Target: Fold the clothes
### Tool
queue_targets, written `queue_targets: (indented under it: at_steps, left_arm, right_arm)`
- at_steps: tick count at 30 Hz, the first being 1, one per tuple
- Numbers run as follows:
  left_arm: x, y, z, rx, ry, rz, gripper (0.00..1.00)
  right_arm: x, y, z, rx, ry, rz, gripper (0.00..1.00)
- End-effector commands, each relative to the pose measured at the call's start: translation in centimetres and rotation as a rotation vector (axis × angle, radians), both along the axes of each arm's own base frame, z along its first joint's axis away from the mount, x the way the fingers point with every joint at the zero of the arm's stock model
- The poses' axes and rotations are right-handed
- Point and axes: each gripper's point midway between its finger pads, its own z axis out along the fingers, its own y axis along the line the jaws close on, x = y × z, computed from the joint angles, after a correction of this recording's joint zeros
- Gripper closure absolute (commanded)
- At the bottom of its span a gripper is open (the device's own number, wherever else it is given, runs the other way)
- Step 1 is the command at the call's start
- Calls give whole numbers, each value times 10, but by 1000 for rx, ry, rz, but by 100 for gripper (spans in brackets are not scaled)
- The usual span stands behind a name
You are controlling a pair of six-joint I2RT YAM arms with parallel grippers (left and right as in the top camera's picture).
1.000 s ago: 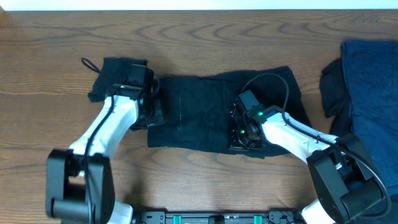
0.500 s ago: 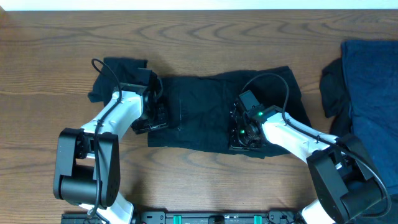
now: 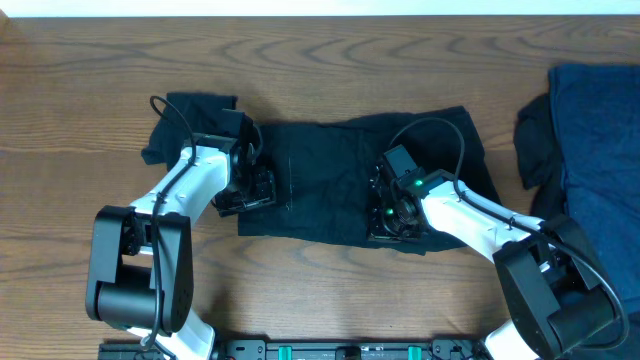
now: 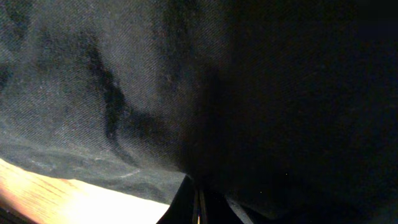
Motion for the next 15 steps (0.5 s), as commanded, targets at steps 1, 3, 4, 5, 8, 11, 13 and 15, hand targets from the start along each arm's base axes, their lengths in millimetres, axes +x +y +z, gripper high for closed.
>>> queue_targets:
  at_steps: [1, 3, 4, 5, 8, 11, 13, 15]
  left_arm:
    - [-11, 0, -11, -5, 43, 0, 24]
    - [-16, 1, -15, -4, 50, 0, 20]
    - [-17, 1, -17, -4, 51, 0, 20]
    - [-19, 2, -21, -4, 49, 1, 20]
    - [-24, 2, -30, -6, 44, 1, 20]
    - [-28, 3, -35, -6, 45, 1, 35]
    - [-28, 3, -35, -6, 46, 1, 50]
    - [-28, 3, -35, -7, 45, 1, 59]
  right_arm:
    - [-6, -2, -5, -18, 9, 3, 98]
    - [-6, -2, -5, -18, 9, 3, 98]
    - [-6, -2, -5, -18, 9, 3, 98]
    - [-6, -2, -5, -18, 9, 3, 98]
    - [-6, -2, -5, -18, 8, 3, 97]
    - [-6, -2, -5, -18, 8, 3, 97]
    - [-6, -2, -5, -18, 8, 3, 97]
    - [-6, -2, -5, -18, 9, 2, 97]
